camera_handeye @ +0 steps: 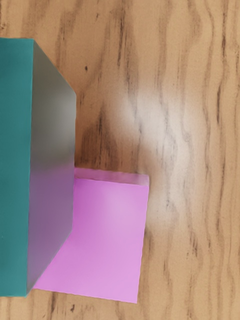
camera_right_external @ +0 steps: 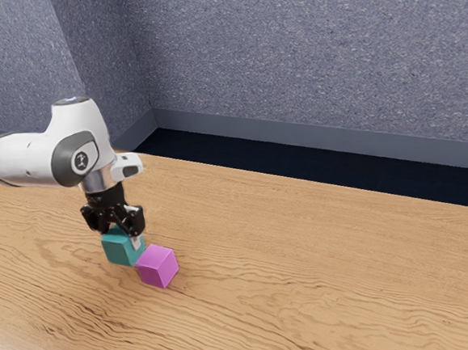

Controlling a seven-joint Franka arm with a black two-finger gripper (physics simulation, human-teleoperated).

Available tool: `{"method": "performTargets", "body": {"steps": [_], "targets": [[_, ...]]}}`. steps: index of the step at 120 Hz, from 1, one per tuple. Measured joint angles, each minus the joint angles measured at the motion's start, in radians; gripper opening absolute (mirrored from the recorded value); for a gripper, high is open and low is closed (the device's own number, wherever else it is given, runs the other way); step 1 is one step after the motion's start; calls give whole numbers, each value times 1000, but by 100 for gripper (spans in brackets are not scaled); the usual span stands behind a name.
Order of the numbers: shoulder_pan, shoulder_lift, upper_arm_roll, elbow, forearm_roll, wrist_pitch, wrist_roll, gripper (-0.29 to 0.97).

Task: Pick up the blue block with one arm, and put the blue block on the pink block with one arm

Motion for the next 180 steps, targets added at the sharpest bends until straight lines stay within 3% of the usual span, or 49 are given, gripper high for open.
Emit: {"method": "performTargets", "body": {"steps": [15, 83, 135, 180], "targets": [[32, 5, -3, 7, 29, 6, -56, 37], [8, 12, -38, 10, 78, 59, -175, 36], [8, 20, -66, -2, 2, 133, -117, 36], [10, 21, -77, -6, -13, 137, -21, 36]]}}
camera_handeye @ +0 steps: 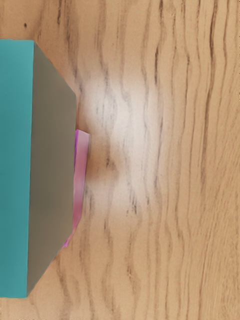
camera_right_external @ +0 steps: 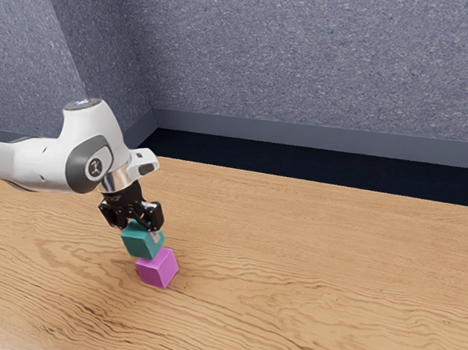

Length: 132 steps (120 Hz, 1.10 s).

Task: Pick up the blue block with one arm, and put the blue block on the pink block with one arm

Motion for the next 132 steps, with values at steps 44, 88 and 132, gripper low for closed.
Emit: {"method": "performTargets", "body": {"steps": [44, 88, 132], "targets": [[-2, -2, -6, -13, 1, 0, 66, 36], [-1, -4, -9, -18, -1, 0, 102, 36], [-2, -2, -17, -18, -9, 0, 67, 36]]}}
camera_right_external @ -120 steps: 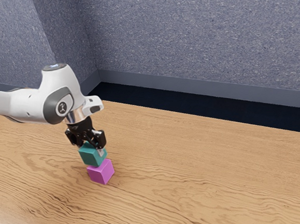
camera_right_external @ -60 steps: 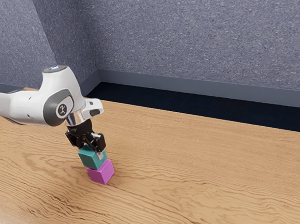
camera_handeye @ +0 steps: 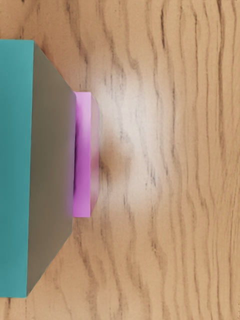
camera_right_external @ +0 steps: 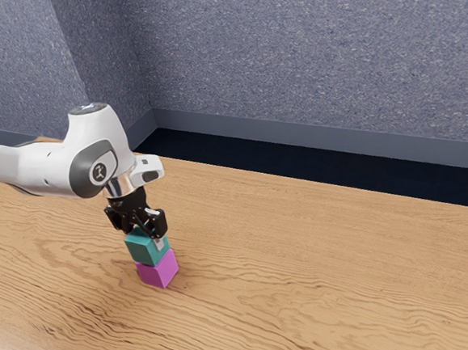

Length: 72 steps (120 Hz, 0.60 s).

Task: Pick up the blue block with one arm, and put the blue block on the pink block with one arm

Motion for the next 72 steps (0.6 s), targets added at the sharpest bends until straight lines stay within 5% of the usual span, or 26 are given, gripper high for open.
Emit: {"method": "performTargets", "body": {"steps": [72], "targets": [[0, -3, 2, -9, 6, 0, -48, 36]]}}
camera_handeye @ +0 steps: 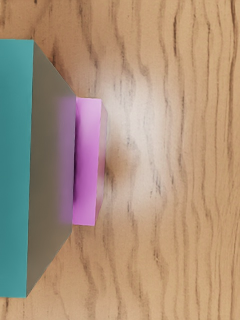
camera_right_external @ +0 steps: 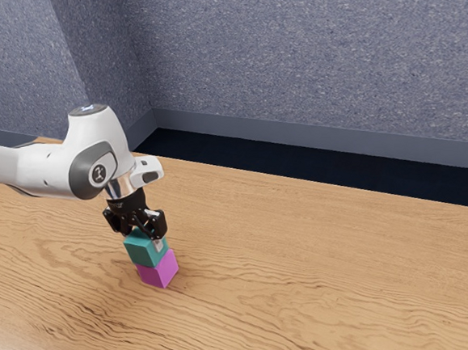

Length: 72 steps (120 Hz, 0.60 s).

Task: Pick up the blue block with one arm, and put the blue block on the pink block with one arm

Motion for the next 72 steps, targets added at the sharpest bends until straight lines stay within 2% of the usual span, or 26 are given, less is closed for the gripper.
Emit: {"method": "performTargets", "body": {"steps": [72], "targets": [[1, 15, 2, 13, 19, 3, -13, 36]]}}
